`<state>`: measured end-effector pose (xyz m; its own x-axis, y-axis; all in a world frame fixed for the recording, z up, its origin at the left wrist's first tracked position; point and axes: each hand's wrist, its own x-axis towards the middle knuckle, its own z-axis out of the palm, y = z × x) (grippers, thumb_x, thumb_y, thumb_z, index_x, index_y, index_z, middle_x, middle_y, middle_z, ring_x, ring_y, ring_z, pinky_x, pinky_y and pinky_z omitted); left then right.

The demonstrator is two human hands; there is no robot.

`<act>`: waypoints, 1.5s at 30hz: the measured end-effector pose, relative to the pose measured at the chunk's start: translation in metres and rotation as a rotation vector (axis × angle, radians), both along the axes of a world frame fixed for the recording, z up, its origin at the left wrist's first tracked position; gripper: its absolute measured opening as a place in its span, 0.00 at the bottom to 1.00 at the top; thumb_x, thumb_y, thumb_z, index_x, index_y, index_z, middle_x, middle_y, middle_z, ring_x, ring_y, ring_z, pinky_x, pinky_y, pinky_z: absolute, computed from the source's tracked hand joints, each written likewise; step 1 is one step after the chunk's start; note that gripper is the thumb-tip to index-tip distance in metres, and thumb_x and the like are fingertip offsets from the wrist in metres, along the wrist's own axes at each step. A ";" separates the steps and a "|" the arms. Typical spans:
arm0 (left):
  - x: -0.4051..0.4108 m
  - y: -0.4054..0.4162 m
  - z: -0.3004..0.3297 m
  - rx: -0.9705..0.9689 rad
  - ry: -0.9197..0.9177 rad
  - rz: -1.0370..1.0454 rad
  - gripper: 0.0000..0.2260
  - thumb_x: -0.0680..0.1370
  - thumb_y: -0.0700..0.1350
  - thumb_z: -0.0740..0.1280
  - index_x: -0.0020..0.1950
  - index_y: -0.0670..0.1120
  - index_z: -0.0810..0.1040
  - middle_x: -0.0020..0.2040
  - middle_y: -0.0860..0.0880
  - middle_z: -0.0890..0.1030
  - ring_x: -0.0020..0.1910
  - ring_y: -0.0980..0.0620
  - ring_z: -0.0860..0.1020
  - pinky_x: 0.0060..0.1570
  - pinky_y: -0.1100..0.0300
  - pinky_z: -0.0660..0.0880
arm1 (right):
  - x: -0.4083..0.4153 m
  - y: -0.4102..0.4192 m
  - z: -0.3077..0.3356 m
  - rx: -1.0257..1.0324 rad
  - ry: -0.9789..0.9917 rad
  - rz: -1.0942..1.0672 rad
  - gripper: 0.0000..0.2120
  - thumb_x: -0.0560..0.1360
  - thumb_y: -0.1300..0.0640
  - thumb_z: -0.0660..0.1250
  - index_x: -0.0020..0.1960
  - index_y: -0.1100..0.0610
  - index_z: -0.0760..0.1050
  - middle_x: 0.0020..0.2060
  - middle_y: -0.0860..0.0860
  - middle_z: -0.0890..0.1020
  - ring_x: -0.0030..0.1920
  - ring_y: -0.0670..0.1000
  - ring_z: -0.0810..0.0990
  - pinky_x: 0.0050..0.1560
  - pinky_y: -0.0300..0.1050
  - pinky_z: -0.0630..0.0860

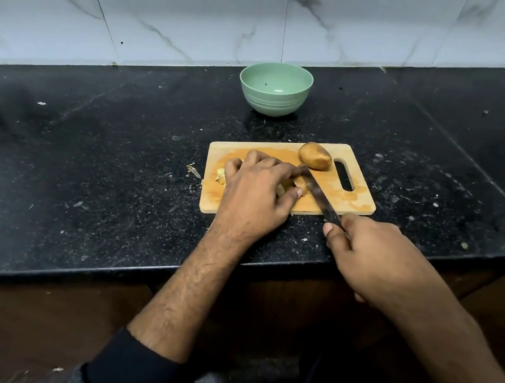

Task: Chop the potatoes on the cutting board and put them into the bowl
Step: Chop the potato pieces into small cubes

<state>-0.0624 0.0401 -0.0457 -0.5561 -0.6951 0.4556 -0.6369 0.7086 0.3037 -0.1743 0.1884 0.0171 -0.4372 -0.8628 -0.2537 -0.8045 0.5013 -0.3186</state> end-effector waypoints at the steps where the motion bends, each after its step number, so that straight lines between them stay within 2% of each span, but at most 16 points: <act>1: 0.000 0.000 0.000 0.006 -0.002 -0.003 0.15 0.78 0.58 0.66 0.63 0.56 0.78 0.57 0.58 0.80 0.62 0.53 0.69 0.58 0.49 0.59 | 0.000 0.000 0.000 0.005 0.000 -0.001 0.16 0.84 0.42 0.52 0.46 0.50 0.70 0.38 0.52 0.79 0.37 0.53 0.80 0.46 0.54 0.82; 3: -0.001 0.000 0.000 0.013 0.003 -0.003 0.13 0.78 0.58 0.67 0.60 0.55 0.79 0.55 0.58 0.81 0.62 0.54 0.70 0.58 0.49 0.59 | 0.001 0.001 0.002 0.006 -0.008 0.002 0.16 0.85 0.42 0.52 0.48 0.51 0.71 0.37 0.52 0.80 0.35 0.51 0.80 0.44 0.52 0.82; 6: 0.000 -0.002 -0.001 0.064 0.070 0.001 0.10 0.75 0.57 0.70 0.52 0.54 0.79 0.51 0.59 0.80 0.59 0.55 0.70 0.56 0.51 0.58 | 0.004 0.000 0.004 -0.005 -0.029 0.018 0.17 0.85 0.43 0.52 0.46 0.51 0.70 0.31 0.50 0.79 0.26 0.47 0.79 0.33 0.44 0.78; 7: 0.001 -0.003 -0.001 0.092 0.090 0.006 0.09 0.75 0.57 0.70 0.50 0.54 0.79 0.50 0.60 0.80 0.58 0.56 0.69 0.55 0.52 0.57 | 0.005 0.000 0.003 -0.002 -0.024 0.028 0.17 0.85 0.43 0.52 0.46 0.51 0.71 0.30 0.49 0.79 0.26 0.47 0.78 0.34 0.44 0.78; 9: 0.003 -0.004 -0.001 0.135 0.114 0.018 0.08 0.74 0.57 0.71 0.49 0.54 0.80 0.50 0.61 0.79 0.58 0.57 0.69 0.54 0.53 0.56 | 0.006 -0.001 0.002 0.004 0.001 0.038 0.16 0.85 0.42 0.52 0.46 0.50 0.70 0.32 0.49 0.77 0.32 0.49 0.78 0.42 0.47 0.79; 12: 0.003 -0.004 -0.001 0.155 0.122 0.020 0.11 0.74 0.59 0.72 0.51 0.55 0.80 0.51 0.62 0.79 0.58 0.58 0.68 0.53 0.54 0.55 | 0.007 0.000 0.003 -0.015 0.041 0.015 0.15 0.84 0.42 0.52 0.45 0.48 0.68 0.38 0.49 0.77 0.39 0.53 0.80 0.50 0.54 0.81; 16: 0.002 -0.003 0.001 0.156 0.120 0.024 0.11 0.75 0.57 0.72 0.54 0.56 0.79 0.52 0.62 0.80 0.58 0.59 0.69 0.55 0.54 0.56 | 0.009 -0.001 0.009 -0.004 0.097 0.004 0.16 0.84 0.41 0.52 0.53 0.49 0.72 0.40 0.49 0.77 0.43 0.54 0.82 0.51 0.54 0.80; 20: 0.002 -0.002 0.001 0.116 0.101 0.035 0.09 0.77 0.56 0.71 0.54 0.55 0.80 0.53 0.60 0.81 0.60 0.56 0.70 0.57 0.52 0.57 | 0.012 -0.001 0.011 0.041 0.113 0.026 0.16 0.85 0.42 0.52 0.55 0.49 0.73 0.39 0.48 0.75 0.45 0.54 0.80 0.48 0.50 0.77; 26: 0.001 0.000 0.004 0.065 0.094 0.052 0.08 0.77 0.54 0.72 0.54 0.54 0.84 0.50 0.56 0.83 0.59 0.53 0.72 0.54 0.53 0.57 | 0.015 -0.006 0.013 0.060 0.096 0.025 0.11 0.85 0.45 0.52 0.49 0.47 0.68 0.36 0.49 0.75 0.36 0.51 0.76 0.49 0.51 0.81; 29: 0.002 0.002 0.006 0.050 0.080 0.068 0.08 0.77 0.54 0.72 0.53 0.55 0.85 0.49 0.56 0.83 0.58 0.53 0.72 0.54 0.54 0.57 | 0.010 -0.009 0.018 0.110 0.096 0.010 0.11 0.84 0.44 0.53 0.54 0.46 0.72 0.40 0.49 0.77 0.41 0.52 0.79 0.53 0.53 0.82; 33: 0.000 0.003 0.006 0.011 0.043 0.074 0.08 0.77 0.55 0.70 0.54 0.55 0.85 0.49 0.57 0.84 0.57 0.53 0.72 0.52 0.55 0.55 | 0.002 -0.011 0.028 0.158 0.159 0.025 0.12 0.84 0.43 0.54 0.61 0.42 0.74 0.40 0.46 0.74 0.46 0.52 0.78 0.57 0.54 0.79; 39: -0.001 0.006 0.004 -0.055 0.000 0.079 0.09 0.78 0.56 0.69 0.54 0.54 0.83 0.47 0.56 0.82 0.56 0.52 0.72 0.54 0.53 0.57 | 0.001 -0.010 0.032 0.184 0.237 0.063 0.13 0.84 0.43 0.52 0.61 0.41 0.73 0.39 0.46 0.72 0.45 0.52 0.74 0.49 0.50 0.77; 42: -0.002 0.008 0.006 -0.083 -0.029 0.076 0.09 0.79 0.56 0.68 0.53 0.53 0.83 0.47 0.55 0.81 0.56 0.51 0.72 0.53 0.53 0.57 | 0.001 -0.006 0.032 0.169 0.309 0.071 0.15 0.84 0.43 0.50 0.61 0.41 0.73 0.38 0.46 0.71 0.42 0.52 0.72 0.42 0.48 0.71; 45: -0.003 0.010 0.006 -0.110 -0.075 0.079 0.10 0.80 0.56 0.66 0.53 0.51 0.82 0.48 0.53 0.81 0.56 0.50 0.71 0.54 0.52 0.58 | 0.001 -0.004 0.033 0.152 0.338 0.071 0.15 0.84 0.42 0.50 0.61 0.41 0.73 0.38 0.47 0.71 0.42 0.53 0.73 0.42 0.48 0.70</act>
<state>-0.0654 0.0497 -0.0394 -0.5369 -0.6864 0.4905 -0.7102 0.6816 0.1764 -0.1731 0.1848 0.0499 -0.4585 -0.8576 -0.2330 -0.8860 0.4616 0.0443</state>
